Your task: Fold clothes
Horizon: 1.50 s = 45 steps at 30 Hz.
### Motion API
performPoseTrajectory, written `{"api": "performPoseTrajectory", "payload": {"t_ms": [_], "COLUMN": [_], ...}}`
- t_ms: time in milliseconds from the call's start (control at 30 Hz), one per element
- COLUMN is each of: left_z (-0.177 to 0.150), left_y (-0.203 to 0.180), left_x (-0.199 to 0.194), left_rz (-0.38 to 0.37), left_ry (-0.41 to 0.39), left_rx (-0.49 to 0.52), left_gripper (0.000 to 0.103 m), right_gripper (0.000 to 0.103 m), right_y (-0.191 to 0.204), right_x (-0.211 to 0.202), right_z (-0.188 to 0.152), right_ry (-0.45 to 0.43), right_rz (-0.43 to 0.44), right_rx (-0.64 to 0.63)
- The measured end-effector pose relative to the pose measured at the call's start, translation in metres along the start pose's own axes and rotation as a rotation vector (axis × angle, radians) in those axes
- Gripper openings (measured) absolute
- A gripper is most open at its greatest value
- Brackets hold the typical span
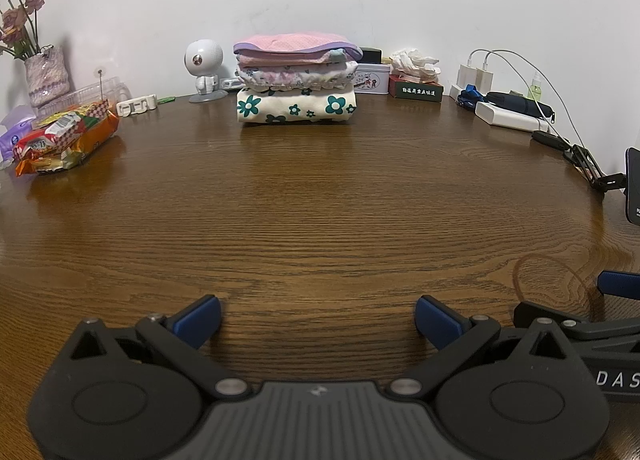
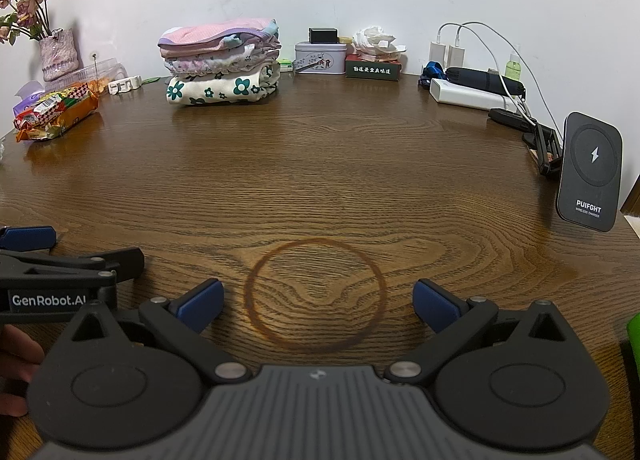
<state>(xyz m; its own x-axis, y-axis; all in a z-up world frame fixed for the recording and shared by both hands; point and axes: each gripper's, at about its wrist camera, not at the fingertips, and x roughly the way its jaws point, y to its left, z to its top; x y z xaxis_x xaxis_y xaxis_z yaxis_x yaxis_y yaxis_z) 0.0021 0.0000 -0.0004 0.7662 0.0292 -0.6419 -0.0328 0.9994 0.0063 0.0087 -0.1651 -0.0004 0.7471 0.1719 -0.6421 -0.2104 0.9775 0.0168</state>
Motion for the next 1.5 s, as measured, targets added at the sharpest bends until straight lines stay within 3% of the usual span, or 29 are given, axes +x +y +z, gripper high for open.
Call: {"api": "performPoseTrajectory", "payload": {"t_ms": [1500], "left_z": [0.0001], "left_y": [0.0002], "left_x": [0.0004], "left_rz": [0.016], "left_ry": [0.000], "left_rx": [-0.009], "left_gripper": [0.103], "right_gripper": [0.103], "right_y": [0.0004], "right_x": [0.0000], "right_z": [0.0003], "right_ry": [0.001], "right_rz": [0.000], "right_rx": [0.000]}}
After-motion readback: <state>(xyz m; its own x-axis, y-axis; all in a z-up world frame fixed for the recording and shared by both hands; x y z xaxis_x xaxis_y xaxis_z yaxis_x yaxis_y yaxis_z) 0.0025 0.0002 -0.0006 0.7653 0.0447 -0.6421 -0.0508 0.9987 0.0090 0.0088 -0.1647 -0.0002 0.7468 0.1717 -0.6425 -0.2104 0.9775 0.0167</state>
